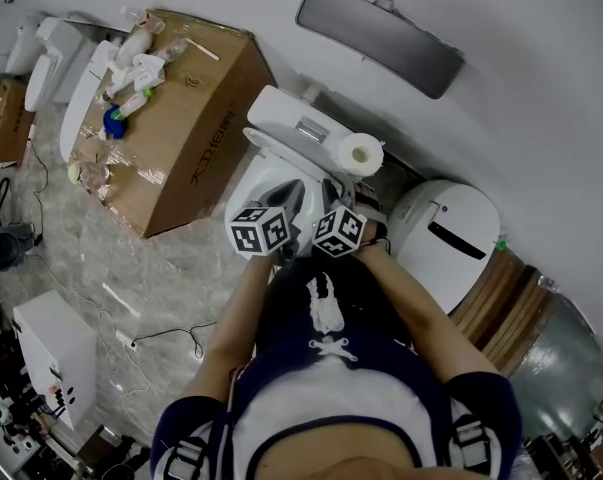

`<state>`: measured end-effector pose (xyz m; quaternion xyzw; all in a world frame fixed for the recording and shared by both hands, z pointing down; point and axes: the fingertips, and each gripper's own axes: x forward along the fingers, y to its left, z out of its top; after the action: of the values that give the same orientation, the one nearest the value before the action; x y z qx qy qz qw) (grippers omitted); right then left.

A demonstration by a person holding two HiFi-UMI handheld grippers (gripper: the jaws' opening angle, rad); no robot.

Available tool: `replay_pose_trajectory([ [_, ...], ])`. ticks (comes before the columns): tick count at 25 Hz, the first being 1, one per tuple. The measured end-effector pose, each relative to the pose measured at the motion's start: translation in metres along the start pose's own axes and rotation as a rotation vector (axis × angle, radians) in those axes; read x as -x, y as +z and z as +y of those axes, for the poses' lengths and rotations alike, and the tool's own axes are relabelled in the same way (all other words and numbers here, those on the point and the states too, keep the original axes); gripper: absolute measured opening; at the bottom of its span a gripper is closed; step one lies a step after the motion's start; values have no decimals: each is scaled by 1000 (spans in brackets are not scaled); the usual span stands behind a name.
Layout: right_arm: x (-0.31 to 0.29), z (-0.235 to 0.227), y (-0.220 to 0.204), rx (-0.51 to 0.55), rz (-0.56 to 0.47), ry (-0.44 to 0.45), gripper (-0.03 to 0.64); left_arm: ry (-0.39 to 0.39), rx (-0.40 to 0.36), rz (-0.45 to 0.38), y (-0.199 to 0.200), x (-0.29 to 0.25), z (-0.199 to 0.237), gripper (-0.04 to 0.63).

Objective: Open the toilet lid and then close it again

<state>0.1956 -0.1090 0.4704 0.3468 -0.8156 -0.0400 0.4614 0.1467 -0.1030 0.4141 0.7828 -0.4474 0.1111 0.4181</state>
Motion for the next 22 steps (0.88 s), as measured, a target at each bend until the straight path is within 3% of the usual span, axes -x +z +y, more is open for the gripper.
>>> replay_pose_trajectory([
  [5, 29, -11, 27, -90, -183, 16, 46, -5, -18, -12, 5, 3, -2, 8],
  [8, 46, -12, 39, -230, -279, 106, 20, -13, -39, -22, 5, 4, -6, 8],
  [14, 71, -9, 41, -544, -350, 307, 9, -46, -115, -87, 5, 14, -28, 8],
  [17, 82, -4, 40, -599, -374, 372, 9, -70, -138, -127, 5, 20, -38, 8],
  [22, 91, 8, 35, -595, -371, 416, 8, -60, -226, -88, -10, 24, -44, 6],
])
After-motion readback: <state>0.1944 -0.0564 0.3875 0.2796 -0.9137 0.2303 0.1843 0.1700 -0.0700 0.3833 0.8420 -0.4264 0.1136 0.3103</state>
